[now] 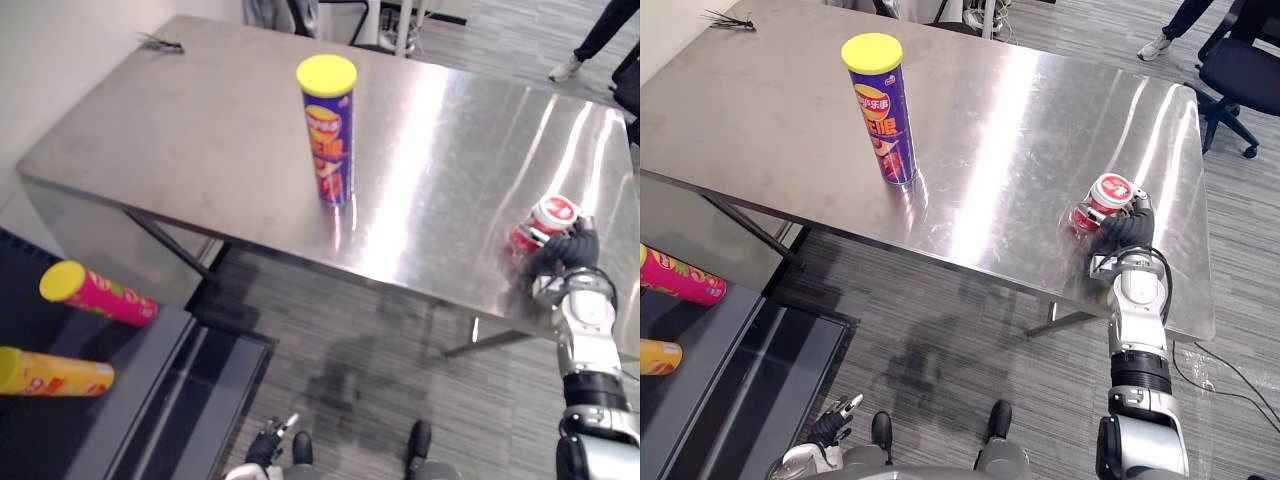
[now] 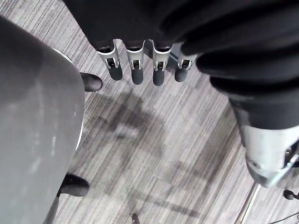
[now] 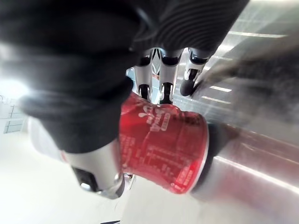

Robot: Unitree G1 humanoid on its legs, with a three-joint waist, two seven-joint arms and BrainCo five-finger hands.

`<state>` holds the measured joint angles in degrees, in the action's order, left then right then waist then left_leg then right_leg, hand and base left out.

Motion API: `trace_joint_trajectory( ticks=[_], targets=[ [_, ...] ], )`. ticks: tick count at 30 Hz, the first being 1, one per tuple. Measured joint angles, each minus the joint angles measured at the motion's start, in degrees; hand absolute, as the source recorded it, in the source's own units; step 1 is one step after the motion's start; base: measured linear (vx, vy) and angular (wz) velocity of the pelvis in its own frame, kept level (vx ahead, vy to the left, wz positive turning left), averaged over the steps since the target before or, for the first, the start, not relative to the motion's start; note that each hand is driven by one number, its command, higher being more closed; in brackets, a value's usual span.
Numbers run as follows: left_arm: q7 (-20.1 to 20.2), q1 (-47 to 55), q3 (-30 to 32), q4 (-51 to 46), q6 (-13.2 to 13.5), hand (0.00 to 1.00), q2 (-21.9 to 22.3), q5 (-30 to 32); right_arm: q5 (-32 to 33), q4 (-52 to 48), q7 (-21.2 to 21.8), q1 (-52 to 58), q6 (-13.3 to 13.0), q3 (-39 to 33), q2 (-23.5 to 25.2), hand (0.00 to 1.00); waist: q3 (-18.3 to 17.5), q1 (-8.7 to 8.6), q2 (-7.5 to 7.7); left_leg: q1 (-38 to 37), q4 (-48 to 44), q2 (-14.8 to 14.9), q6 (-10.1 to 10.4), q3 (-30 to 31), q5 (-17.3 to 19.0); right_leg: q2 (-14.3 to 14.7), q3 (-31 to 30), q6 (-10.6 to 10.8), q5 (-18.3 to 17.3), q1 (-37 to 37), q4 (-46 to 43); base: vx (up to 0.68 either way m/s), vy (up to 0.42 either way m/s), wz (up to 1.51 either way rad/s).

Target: Put the gum and the chips on the shelf.

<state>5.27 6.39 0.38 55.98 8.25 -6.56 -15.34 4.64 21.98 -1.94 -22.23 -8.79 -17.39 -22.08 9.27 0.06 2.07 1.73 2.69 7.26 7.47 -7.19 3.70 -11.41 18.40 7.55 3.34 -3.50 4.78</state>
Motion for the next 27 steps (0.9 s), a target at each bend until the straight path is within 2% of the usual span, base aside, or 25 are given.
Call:
trace_joint_trajectory(
  ticks=[4,7,11,14,19,21,24,27],
  targets=[
    [0.0,0.0,0.3,0.0,0.0,0.0,0.1,0.1,1.0,-5.8,2.5,3.5,0.9,4.1,0.4,1.0,0.0,0.07,0.01,-0.8,-0.8,0.1,0.0,0.2,0.0,0.0,0.5,0.0,0.0,1.6,0.0,-0.01,-0.011,0.07],
    [0.0,0.0,0.7,0.0,-0.1,0.0,0.1,0.3,2.3,-15.8,5.6,6.3,1.0,9.6,0.8,1.0,0.0,0.05,0.01,-1.3,-0.9,0.2,0.0,0.3,0.0,0.0,0.7,0.0,0.0,2.3,0.0,-0.01,-0.007,0.05],
    [0.3,0.0,1.1,0.7,-0.1,0.0,0.2,0.3,4.3,-28.2,11.0,7.3,0.6,16.3,1.0,1.0,0.0,0.1,-0.03,-2.1,-0.9,0.4,0.0,1.2,0.0,0.1,1.1,0.0,0.0,3.2,-0.4,-0.03,-0.009,0.05],
    [0.8,-0.3,1.2,1.1,-0.1,0.0,0.2,0.3,7.0,-32.9,14.9,8.9,0.3,22.7,2.2,1.0,-0.1,0.24,-0.04,-2.6,-0.9,0.4,0.0,1.4,0.0,0.1,1.4,0.0,0.0,3.9,-0.6,-0.04,-0.006,0.05],
    [1.0,-0.4,1.2,2.4,0.0,0.0,0.2,0.3,11.2,-34.0,20.4,13.7,0.3,34.8,3.4,1.0,-1.6,0.57,-0.01,-2.9,-1.1,0.4,0.0,1.5,0.0,0.1,1.3,0.1,-0.1,4.2,-0.8,-0.02,-0.003,0.0],
    [1.1,-0.5,1.2,3.2,0.0,0.0,0.2,0.3,11.2,-34.7,23.9,20.7,0.8,39.6,3.5,1.0,-2.9,1.08,-0.08,-3.1,-1.6,0.4,0.0,1.8,0.0,0.1,1.7,0.1,-0.1,4.9,-0.7,-0.01,-0.009,0.07],
    [1.2,-0.5,1.2,3.5,0.0,0.0,0.2,0.4,11.3,-34.6,25.9,26.6,1.9,40.6,3.8,1.0,-4.0,1.53,-0.19,-3.1,-1.9,0.4,0.0,1.9,0.0,0.1,1.8,0.0,-0.1,5.2,-0.7,-0.01,-0.004,0.03],
    [1.3,-0.5,1.2,4.8,0.0,0.0,0.2,0.3,11.1,-34.6,26.8,30.8,2.6,40.2,3.8,1.0,-4.4,0.96,-0.38,-2.9,-1.9,0.3,-0.1,3.0,-0.3,0.1,2.2,-0.2,-0.5,5.6,-0.7,-0.07,-0.016,0.08]
  ],
)
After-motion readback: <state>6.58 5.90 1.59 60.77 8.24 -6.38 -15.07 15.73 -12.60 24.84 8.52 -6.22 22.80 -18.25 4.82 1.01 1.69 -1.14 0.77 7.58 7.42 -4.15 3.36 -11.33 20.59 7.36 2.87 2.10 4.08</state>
